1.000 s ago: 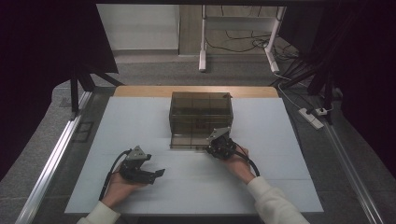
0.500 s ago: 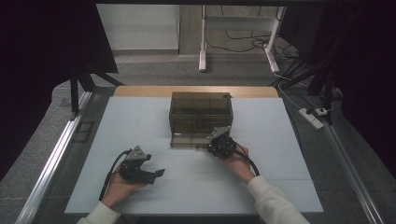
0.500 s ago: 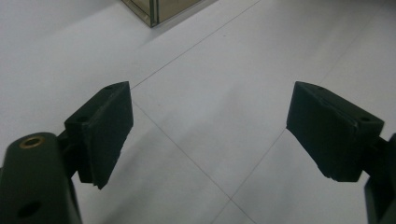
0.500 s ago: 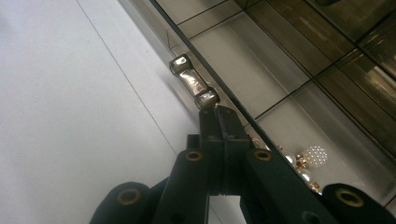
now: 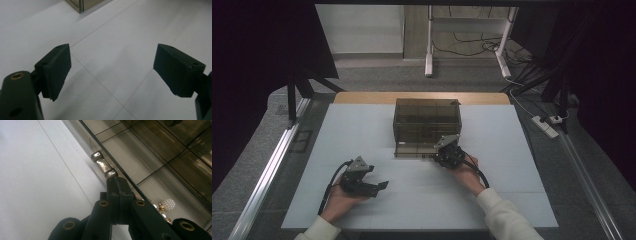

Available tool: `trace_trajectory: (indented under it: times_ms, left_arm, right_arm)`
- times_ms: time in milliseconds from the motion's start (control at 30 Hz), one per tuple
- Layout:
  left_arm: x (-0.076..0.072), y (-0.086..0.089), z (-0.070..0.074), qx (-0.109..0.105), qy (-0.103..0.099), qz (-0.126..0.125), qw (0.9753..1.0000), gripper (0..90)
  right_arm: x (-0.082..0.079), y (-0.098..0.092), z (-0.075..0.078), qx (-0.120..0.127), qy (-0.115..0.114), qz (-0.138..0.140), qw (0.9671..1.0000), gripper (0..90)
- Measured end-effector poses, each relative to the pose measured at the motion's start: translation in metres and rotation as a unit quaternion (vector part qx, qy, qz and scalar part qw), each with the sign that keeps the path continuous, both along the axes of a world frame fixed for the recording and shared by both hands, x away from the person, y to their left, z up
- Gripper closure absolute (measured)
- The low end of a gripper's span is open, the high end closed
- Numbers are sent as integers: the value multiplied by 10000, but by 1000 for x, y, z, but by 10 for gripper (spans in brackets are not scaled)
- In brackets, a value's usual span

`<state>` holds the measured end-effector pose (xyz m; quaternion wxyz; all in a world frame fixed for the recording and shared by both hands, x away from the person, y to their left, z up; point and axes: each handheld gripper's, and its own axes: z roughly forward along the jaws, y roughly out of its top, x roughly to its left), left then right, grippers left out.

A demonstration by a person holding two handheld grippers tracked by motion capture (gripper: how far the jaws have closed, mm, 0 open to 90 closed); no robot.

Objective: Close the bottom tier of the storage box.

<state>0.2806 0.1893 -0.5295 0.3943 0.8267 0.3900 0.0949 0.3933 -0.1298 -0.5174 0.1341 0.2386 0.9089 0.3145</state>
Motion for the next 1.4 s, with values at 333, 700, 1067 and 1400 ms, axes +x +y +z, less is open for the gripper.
trace_trajectory:
  times_ms: [333, 700, 1067, 1400]
  left_arm:
    - [0, 0, 0, -1, 5, 15, 10000, 154]
    - [0, 0, 0, 8, 13, 12, 10000, 155]
    - [0, 1, 0, -2, 20, 15, 10000, 154]
    - [0, 1, 0, -4, 24, 12, 10000, 154]
  right_arm:
    - [4, -1, 0, 61, -42, -67, 9999, 898]
    - [11, -3, 0, 85, -33, -146, 9999, 898]
    - [18, -4, 0, 174, -58, -189, 9997, 898]
    - [25, -3, 0, 223, -121, -193, 9995, 898]
